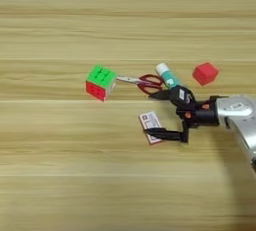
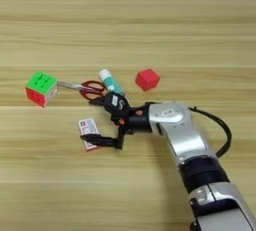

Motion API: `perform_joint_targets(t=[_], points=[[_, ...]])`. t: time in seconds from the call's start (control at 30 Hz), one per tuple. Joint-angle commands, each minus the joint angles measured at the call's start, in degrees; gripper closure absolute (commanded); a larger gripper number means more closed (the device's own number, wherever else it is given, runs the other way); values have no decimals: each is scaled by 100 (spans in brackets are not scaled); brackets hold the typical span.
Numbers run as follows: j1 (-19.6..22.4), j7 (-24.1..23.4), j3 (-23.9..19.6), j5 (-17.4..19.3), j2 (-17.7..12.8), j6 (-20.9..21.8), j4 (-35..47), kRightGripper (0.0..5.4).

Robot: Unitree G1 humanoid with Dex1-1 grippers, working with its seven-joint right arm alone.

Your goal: Move the objects on the table

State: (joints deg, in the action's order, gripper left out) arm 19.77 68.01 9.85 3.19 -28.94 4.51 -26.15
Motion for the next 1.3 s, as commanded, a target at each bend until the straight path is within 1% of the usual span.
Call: perform_joint_targets(t=[0.03, 0.17, 0.3, 0.5, 0.6, 0.73, 0.87, 0.97, 1.03, 1.13, 1.23, 1.3], points=[[469, -172, -183, -103, -350, 212, -113, 4], [641, -147, -264, -106, -452, 364, -448, 4], [787, -157, -332, -115, -485, 519, -785, 4], [816, -146, -331, -99, -377, 645, -921, 4], [805, -86, -378, 16, -327, 625, -819, 4], [793, 78, -500, 277, -295, 511, -523, 4], [789, 125, -657, 528, -231, 371, -217, 4], [861, 39, -830, 756, -142, 254, -74, 4], [985, -127, -1024, 947, -51, 161, -26, 4], [1121, -303, -1248, 1131, 26, 134, -12, 4], [1218, -457, -1391, 1184, 2, 62, -27, 4], [1282, -633, -1446, 1107, -16, 50, -112, 4]])
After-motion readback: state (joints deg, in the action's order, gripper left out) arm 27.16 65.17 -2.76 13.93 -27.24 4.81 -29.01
